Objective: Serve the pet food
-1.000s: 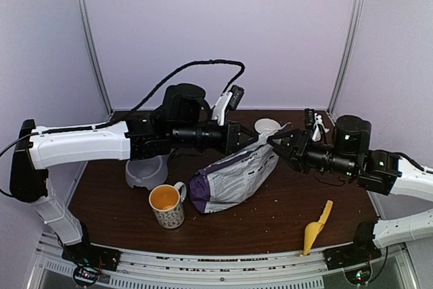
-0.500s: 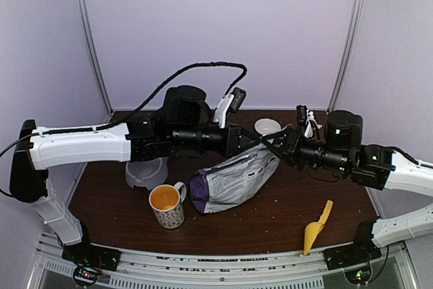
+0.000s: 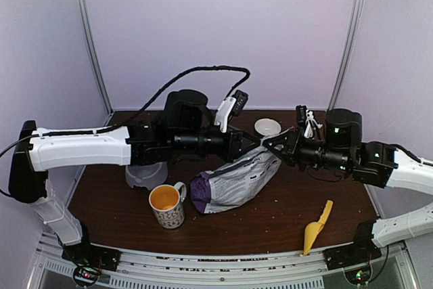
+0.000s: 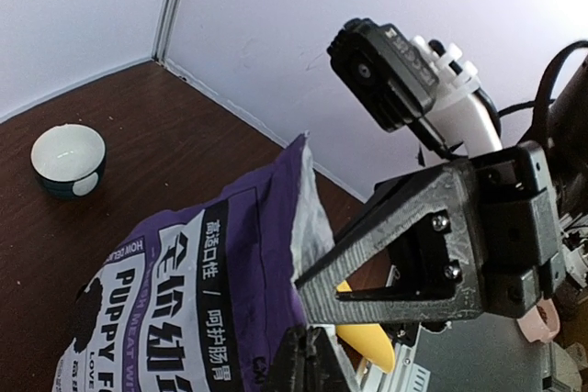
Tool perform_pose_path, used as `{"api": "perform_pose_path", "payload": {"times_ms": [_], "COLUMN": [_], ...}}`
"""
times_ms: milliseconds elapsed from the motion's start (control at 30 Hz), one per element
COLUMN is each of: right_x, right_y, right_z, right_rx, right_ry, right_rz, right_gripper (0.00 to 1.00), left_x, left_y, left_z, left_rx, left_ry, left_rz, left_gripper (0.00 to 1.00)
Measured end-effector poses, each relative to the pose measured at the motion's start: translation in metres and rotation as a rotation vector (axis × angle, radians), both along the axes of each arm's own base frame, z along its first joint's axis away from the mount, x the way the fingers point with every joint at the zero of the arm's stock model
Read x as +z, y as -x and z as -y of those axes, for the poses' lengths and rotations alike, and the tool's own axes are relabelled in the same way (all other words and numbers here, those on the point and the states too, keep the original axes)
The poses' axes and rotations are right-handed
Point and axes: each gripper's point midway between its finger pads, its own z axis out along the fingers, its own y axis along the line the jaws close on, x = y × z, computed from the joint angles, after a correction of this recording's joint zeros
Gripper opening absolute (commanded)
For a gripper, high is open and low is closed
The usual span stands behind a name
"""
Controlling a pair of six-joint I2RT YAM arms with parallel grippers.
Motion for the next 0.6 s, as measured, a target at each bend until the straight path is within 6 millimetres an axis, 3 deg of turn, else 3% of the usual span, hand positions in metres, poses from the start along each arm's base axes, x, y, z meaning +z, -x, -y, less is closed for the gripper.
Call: {"api": "perform_pose_path", "payload": {"times_ms": [133, 267, 600], "right_x": [-0.005, -0.024, -0.06], "right_y": [0.008, 0.015, 0.013], "right_z": [0.0, 0.0, -0.003], "right_rx": [0.005, 0.009, -0.014], "right_ry": [0.101, 0.176, 0.243], "right_rz": [-0.02, -0.044, -0.081], "right_gripper": [0.0, 0.0, 0.0], "left_x": [-0.003, -0.013, -0.04], "left_y": [0.013, 0.021, 0.018], "left_z": [0.0, -0.003, -0.011], "left_rx": [0.042, 0.068, 0.11], "left_ry": [-0.039, -0.076, -0.158], "left_rz": [0.116, 0.191, 0.252], "left_gripper": [0.0, 0.0, 0.0]}}
